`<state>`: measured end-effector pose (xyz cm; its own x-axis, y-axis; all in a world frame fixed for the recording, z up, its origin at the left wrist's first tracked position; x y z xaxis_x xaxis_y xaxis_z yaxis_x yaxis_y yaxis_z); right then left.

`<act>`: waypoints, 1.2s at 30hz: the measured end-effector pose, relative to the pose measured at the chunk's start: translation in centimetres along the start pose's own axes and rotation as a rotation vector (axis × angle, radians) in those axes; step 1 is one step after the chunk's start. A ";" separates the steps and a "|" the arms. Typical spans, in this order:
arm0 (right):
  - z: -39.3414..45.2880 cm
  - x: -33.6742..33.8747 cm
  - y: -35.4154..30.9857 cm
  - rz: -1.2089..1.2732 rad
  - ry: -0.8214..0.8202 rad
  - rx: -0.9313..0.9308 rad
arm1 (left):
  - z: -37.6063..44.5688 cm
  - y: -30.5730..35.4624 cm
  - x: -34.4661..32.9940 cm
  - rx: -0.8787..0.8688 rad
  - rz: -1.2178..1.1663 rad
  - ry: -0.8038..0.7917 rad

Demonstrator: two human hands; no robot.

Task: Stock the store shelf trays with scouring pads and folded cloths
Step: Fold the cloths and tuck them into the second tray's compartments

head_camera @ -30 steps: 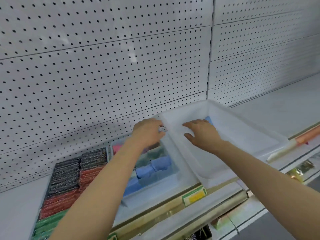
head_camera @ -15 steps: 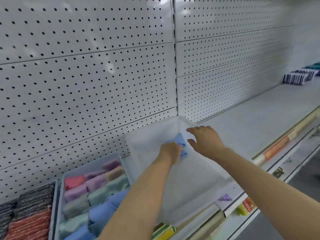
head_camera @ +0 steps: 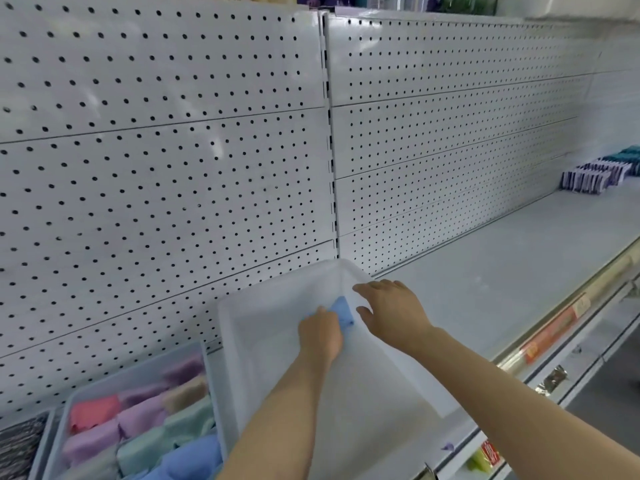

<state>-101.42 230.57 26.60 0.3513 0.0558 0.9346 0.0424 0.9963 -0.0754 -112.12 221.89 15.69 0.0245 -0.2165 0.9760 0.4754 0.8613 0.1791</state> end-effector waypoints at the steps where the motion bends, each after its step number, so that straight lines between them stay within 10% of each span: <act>1: 0.3 0.1 0.0 0.010 0.015 -0.006 | 0.3 -0.6 1.5 0.060 -0.153 0.063; 8: 1.8 1.9 -1.9 0.331 0.171 -0.103 | -1.0 -3.2 11.3 0.239 -1.363 0.249; 13: 3.1 2.7 -4.4 0.970 0.143 -0.302 | -4.4 -4.7 15.6 0.090 -1.622 0.167; 29: 1.4 2.2 -18.8 1.600 -0.057 -0.254 | -16.0 -15.9 21.6 0.106 -1.179 0.190; 36: -0.5 2.1 -24.4 0.997 -0.207 0.074 | -20.2 -20.0 21.6 0.075 -0.681 0.324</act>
<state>-101.25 206.34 30.19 0.0256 0.8656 0.5001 -0.2416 0.4908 -0.8371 -103.32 190.66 30.70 0.0093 -0.8260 0.5636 0.4175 0.5154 0.7484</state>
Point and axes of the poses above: each hand's wrist, its own z-axis towards the middle knuckle, its own x-axis out of the back of the hand, y = z × x, the point moved 7 cm from there along z, towards the middle knuckle, and after that the axes turned 1 degree about -z, right-handed, at the moved point
